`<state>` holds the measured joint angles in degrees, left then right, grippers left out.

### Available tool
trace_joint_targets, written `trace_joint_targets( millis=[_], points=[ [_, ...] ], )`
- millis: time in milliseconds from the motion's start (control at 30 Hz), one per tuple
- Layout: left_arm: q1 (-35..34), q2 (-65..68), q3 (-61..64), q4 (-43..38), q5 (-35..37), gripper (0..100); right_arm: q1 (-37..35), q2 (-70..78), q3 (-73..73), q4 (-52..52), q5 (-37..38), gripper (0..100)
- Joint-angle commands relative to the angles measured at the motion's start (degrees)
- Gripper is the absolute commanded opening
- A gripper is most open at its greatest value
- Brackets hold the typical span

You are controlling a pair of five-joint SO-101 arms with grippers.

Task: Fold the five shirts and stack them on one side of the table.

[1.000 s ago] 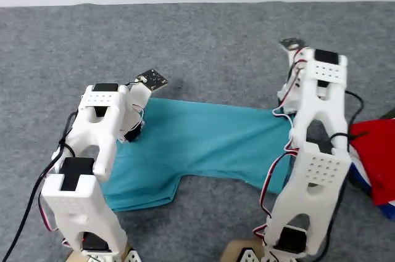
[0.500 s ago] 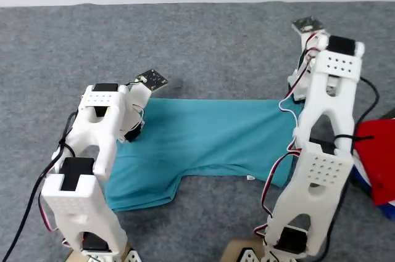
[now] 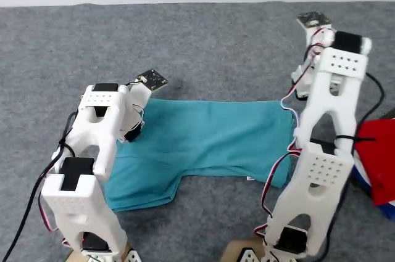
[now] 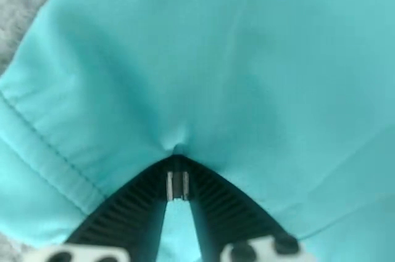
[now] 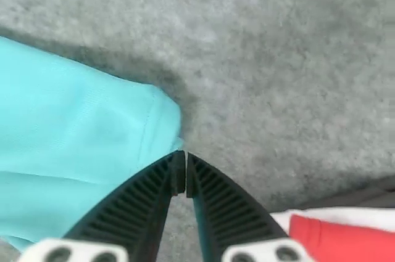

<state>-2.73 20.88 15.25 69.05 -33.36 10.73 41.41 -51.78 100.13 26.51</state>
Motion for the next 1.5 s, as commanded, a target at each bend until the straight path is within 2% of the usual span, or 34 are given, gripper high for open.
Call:
trace_joint_targets(
  millis=[0, 367, 533, 767, 1033, 1333, 1467],
  points=[
    [0.35, 0.79, -1.27, 0.09, 0.00, 0, -3.30, -3.82, -2.37, -1.27, -0.09, 1.5],
    [0.35, 0.79, -1.27, 0.09, 0.00, 0, -8.40, 8.40, -2.64, -4.35, -0.09, 1.5],
    [0.35, 0.79, -1.27, 0.09, 0.00, 0, -5.32, 12.88, -2.73, -4.35, 0.00, 1.5],
    [0.35, 0.79, -1.27, 0.09, 0.00, 0, 1.63, 11.91, -4.31, -2.07, 0.26, 1.4],
    [0.35, 0.79, -1.27, 0.09, 0.00, 0, 1.63, 10.51, -11.52, 1.54, 0.35, 1.5],
    [0.35, 0.79, -1.27, 0.09, 0.00, 0, 3.21, 18.86, -11.69, 1.45, 0.35, 1.5],
    [0.35, 0.79, -1.27, 0.09, 0.00, 0, -0.40, 21.23, -11.69, 1.27, 0.26, 1.5]
  ],
)
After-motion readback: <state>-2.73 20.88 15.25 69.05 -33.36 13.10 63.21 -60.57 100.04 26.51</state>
